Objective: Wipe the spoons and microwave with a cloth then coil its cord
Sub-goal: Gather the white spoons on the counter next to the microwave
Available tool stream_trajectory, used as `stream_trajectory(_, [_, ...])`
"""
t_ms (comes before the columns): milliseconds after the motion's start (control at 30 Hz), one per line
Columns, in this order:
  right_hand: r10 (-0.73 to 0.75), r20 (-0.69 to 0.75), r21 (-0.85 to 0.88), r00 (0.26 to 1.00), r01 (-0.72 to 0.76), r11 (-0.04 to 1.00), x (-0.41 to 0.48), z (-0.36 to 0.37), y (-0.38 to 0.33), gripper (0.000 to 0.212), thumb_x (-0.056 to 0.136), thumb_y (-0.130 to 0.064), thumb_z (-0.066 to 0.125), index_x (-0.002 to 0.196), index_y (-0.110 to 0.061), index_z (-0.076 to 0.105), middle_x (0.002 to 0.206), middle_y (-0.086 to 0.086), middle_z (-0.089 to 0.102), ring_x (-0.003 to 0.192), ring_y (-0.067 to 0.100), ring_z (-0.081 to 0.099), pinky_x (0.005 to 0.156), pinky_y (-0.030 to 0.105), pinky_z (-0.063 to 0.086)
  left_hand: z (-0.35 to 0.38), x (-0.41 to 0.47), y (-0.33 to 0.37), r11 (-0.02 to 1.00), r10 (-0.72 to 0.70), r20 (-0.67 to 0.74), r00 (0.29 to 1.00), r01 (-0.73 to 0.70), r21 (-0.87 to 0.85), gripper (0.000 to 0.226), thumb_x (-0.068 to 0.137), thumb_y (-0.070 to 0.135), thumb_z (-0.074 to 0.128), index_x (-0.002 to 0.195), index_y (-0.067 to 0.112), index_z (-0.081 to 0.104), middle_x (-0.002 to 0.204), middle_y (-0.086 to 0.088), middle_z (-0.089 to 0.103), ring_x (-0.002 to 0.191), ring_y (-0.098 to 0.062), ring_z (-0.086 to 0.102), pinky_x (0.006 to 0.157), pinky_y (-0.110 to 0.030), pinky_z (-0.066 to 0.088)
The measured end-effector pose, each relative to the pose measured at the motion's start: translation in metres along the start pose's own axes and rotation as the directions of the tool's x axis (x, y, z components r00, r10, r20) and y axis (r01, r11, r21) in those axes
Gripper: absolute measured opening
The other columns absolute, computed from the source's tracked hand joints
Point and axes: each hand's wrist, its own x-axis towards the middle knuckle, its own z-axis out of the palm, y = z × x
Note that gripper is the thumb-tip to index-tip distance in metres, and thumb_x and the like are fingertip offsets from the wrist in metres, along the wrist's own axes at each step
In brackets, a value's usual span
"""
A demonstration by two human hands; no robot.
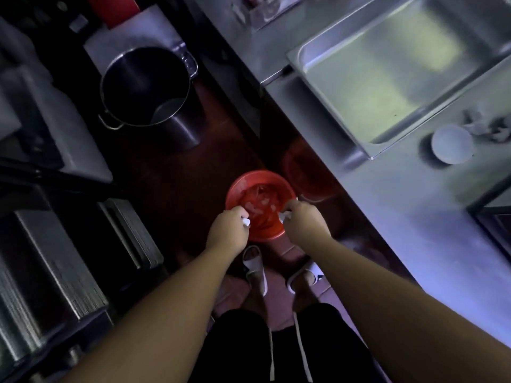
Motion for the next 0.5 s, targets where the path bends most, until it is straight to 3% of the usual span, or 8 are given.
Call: stream_trajectory(500, [0.073,0.001,-0.062,0.997,-0.073,0.995,0.038,0.02,-0.01,0.035,0.086,-0.008,0.059,0.121,-0.01,0.063,0.114,0.017,0.065,0.101,0.037,0.064,0.079,0.034,0.046,0.002,0.034,-0.01,0.998,0.048,0.023,0.999,-0.047,-0.037,0.041,0.091,0.014,0.07,0.131,0.021,0.064,0.127,-0.002,0.065,0.107,-0.022,0.066,0.085,-0.029,0.049])
